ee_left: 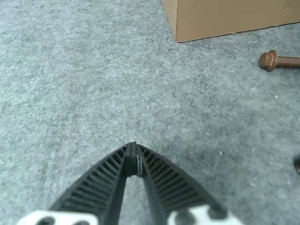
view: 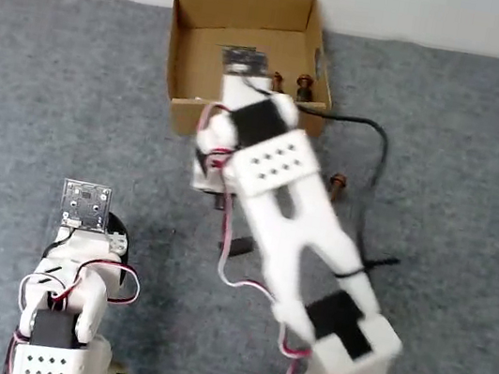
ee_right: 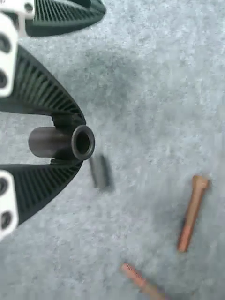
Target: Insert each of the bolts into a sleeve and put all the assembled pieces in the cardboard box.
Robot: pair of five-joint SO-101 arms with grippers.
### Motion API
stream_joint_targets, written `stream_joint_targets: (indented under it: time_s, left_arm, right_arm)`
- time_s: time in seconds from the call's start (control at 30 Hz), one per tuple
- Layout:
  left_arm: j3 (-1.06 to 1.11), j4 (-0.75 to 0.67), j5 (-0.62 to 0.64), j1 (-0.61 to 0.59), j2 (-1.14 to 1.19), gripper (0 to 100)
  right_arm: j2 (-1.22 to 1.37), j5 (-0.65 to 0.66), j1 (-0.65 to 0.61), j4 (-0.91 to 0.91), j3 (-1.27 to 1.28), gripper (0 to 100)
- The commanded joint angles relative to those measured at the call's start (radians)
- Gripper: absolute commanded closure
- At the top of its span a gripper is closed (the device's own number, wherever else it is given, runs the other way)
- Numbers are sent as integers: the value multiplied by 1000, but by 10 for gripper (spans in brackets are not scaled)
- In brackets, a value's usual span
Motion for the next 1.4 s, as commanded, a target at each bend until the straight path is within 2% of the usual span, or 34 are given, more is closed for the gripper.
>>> stream_joint_targets:
  time_s: [0.0, 0.2, 0.43, 0.7, 0.9, 1.03, 1.2, 1.37]
  left_arm:
    - [-5, -23, -9, 3, 2, 995]
    - [-5, -23, -9, 5, 2, 995]
    - [-5, -21, -9, 11, 2, 995]
    - [-5, 12, -9, 140, -6, 994]
    - [-27, -43, -9, 157, -6, 994]
    - [-137, -6, -9, 218, 2, 994]
    - [-306, 83, -5, 336, 44, 994]
    - [-524, 86, 2, 356, 379, 994]
  right_arm:
    - [-180, -20, 111, 41, 109, 991]
    - [-432, -20, 265, 15, 351, 991]
    - [-765, -17, 412, -124, 700, 991]
    - [-1188, 43, 581, -236, 1076, 991]
    - [-1445, 58, 694, -286, 1274, 991]
    - [-1598, 58, 766, -283, 1395, 991]
    - [-1799, 55, 792, -286, 1499, 991]
    - [-1974, 55, 794, -282, 1579, 991]
